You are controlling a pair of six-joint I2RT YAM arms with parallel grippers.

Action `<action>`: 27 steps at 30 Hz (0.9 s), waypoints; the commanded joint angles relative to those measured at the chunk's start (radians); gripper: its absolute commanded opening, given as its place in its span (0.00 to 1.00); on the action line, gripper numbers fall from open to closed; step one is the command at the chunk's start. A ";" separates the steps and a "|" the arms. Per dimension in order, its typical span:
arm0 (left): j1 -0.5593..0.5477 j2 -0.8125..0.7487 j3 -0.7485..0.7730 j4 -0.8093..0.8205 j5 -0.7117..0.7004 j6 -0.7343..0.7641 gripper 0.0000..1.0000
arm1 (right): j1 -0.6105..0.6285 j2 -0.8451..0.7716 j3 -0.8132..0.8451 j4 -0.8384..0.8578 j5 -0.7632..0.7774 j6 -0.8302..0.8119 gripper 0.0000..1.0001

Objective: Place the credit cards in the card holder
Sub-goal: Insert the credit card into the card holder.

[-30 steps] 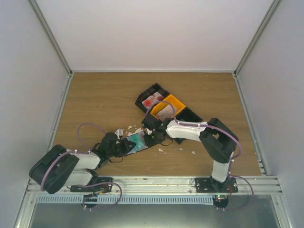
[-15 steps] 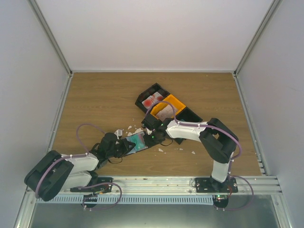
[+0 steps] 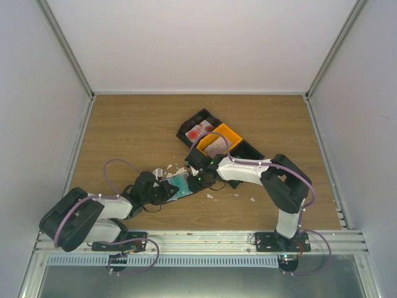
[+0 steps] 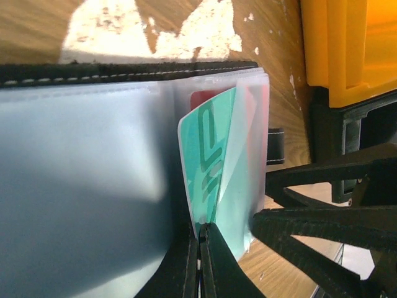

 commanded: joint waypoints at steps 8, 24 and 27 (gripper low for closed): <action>-0.006 0.125 0.035 -0.007 0.036 0.071 0.00 | 0.000 0.040 -0.026 -0.007 -0.054 -0.017 0.42; -0.009 0.126 0.034 0.024 0.077 0.077 0.08 | -0.003 0.002 -0.031 0.014 -0.041 -0.013 0.45; -0.011 0.149 0.035 0.065 0.120 0.088 0.10 | -0.003 -0.007 -0.033 0.031 -0.064 -0.018 0.47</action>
